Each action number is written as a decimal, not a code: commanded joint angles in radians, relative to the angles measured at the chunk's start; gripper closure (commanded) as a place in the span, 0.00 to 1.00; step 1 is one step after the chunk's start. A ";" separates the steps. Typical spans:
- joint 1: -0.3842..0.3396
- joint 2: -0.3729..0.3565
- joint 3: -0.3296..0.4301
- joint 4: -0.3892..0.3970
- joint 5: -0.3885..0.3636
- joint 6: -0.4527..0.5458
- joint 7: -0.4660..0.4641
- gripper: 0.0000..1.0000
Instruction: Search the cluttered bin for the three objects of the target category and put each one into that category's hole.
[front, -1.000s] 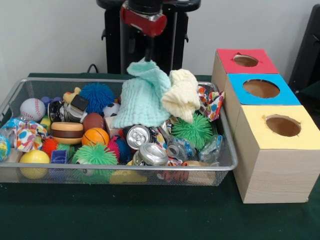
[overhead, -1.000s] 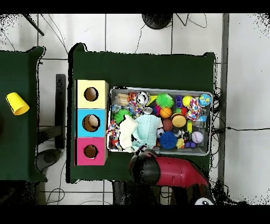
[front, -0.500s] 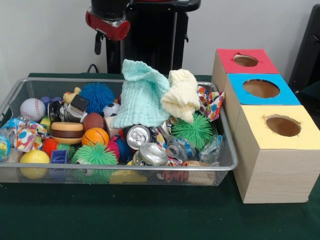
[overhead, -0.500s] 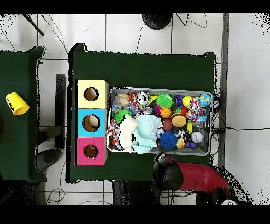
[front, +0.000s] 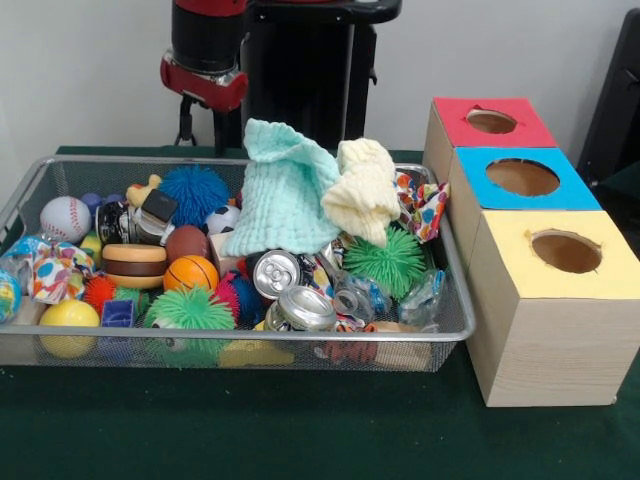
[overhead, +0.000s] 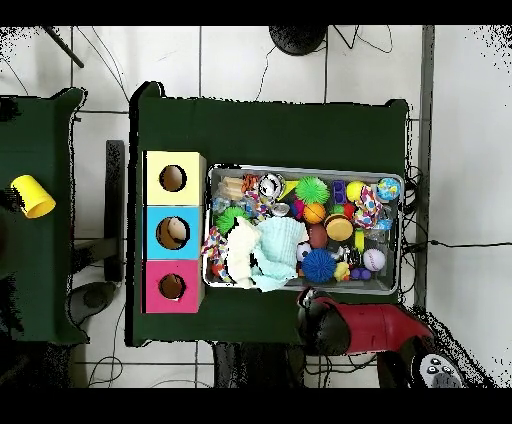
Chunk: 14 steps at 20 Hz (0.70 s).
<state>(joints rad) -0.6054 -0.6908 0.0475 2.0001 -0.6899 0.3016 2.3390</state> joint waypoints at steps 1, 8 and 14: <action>-0.035 0.067 0.150 -0.126 -0.081 -0.001 -0.164 0.00; -0.039 0.020 0.176 -0.119 -0.051 0.072 -0.169 0.00; -0.040 -0.009 0.195 -0.132 -0.036 0.123 -0.191 0.00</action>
<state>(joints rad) -0.6367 -0.6848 0.1090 1.9962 -0.7096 0.3150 2.3390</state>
